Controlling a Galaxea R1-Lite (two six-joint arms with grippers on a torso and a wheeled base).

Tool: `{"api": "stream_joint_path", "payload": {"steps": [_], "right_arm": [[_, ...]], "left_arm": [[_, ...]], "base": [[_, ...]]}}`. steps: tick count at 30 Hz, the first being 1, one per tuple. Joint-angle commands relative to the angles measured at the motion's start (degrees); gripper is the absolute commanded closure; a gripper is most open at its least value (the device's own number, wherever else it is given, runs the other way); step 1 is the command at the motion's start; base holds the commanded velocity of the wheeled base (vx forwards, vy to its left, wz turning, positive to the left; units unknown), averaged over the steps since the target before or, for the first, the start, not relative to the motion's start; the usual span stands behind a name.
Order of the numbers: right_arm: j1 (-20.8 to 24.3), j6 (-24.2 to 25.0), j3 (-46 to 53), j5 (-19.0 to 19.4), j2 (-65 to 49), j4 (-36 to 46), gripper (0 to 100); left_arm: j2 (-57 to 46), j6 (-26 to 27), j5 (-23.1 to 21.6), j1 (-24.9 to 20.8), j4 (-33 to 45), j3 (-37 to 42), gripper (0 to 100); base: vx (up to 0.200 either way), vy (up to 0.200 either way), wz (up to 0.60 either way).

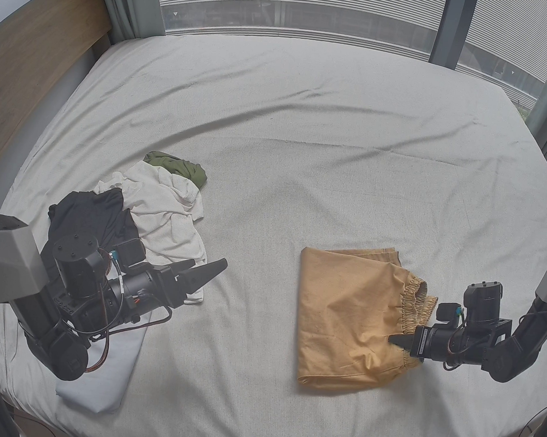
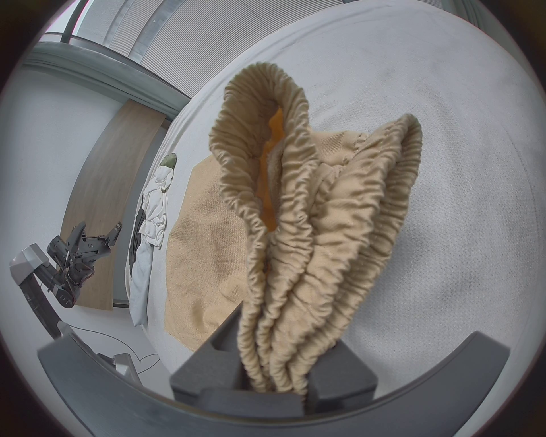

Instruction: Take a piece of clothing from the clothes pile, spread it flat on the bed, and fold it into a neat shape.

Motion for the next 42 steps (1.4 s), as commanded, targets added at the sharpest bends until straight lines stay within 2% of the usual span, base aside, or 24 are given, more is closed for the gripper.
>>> {"api": "stream_joint_path", "payload": {"steps": [1,4,6,15,23,37,42], "right_arm": [[0.66,0.08,-0.07,0.58,-0.31,-0.44,100],[0.66,0.08,-0.07,0.58,-0.31,-0.44,100],[0.75,1.66,0.72,1.72,-0.57,-5.45,100],[1.10,4.83,2.21,4.71,-1.62,-13.09,100],[1.54,5.09,3.36,9.19,-6.02,-13.53,100],[4.71,5.00,4.41,9.54,-11.29,-13.53,100],[5.67,5.09,3.88,9.54,-12.08,-13.53,100]], "left_arm": [[0.11,0.00,-0.05,0.17,-0.03,-0.11,0],[0.11,0.00,-0.05,0.17,-0.03,-0.11,0],[0.02,0.00,-0.05,0.08,-0.03,-0.11,0],[-0.24,0.00,-0.05,0.26,-0.03,-0.28,0],[-0.33,0.00,-0.05,0.35,-0.03,-0.28,0],[-2.18,-0.18,-0.14,0.70,-0.21,-0.20,0],[-2.62,0.00,-0.14,2.10,-0.21,-0.28,0]], "base": [[0.000,0.000,0.00],[0.000,0.000,0.00],[0.000,0.000,0.00],[0.000,0.000,0.00],[0.000,0.000,0.00],[0.000,0.000,0.00],[0.000,0.000,0.00]]}}
